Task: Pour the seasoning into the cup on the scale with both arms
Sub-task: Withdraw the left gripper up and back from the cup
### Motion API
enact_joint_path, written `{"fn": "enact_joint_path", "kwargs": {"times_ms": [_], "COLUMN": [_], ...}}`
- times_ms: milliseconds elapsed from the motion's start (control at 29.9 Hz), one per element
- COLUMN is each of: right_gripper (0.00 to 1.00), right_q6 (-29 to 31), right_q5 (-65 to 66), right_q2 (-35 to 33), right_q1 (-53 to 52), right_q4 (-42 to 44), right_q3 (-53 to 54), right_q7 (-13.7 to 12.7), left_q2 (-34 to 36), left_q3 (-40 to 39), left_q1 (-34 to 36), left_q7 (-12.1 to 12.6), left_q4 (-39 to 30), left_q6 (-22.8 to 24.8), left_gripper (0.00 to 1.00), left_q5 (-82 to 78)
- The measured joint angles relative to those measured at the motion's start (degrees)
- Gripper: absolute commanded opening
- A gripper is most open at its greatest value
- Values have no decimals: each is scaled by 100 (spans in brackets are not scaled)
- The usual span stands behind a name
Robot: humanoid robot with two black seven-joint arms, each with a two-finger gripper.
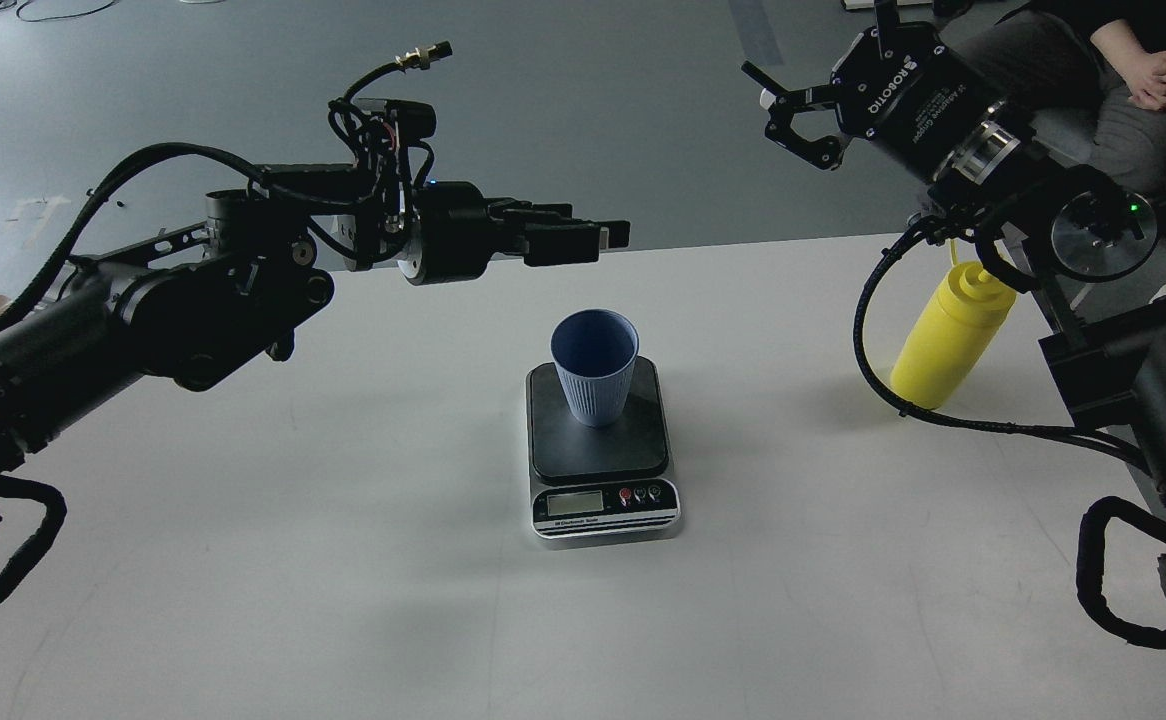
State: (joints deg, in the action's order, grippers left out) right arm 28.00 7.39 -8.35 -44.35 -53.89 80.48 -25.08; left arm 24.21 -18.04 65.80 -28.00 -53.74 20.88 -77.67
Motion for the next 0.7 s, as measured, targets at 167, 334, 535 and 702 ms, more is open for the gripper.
{"fn": "enact_joint_path", "kwargs": {"times_ms": [167,334,535,702], "right_gripper": [100,100,100,100], "right_q6": [0,0,0,0], "right_q5": [-2,-2,-2,-2], "right_q2": [0,0,-2,-4], "right_q1": [1,4,13,13], "right_q4": [-8,-8,-8,0], "right_q3": [2,2,-3,-2], "right_q7": [0,-1,-1,-5], "left_q2": [69,76,-6,-21], "left_q3": [-673,-1133,-1845,-2621], "left_q1": [-347,-771,-1373,-2143], "left_q7": [0,0,0,0], "left_q4": [98,447,1020,1096], "left_q6": [26,1,86,108], "left_gripper": [97,97,98,98], "left_q5": [2384,4577,6055,6392]}}
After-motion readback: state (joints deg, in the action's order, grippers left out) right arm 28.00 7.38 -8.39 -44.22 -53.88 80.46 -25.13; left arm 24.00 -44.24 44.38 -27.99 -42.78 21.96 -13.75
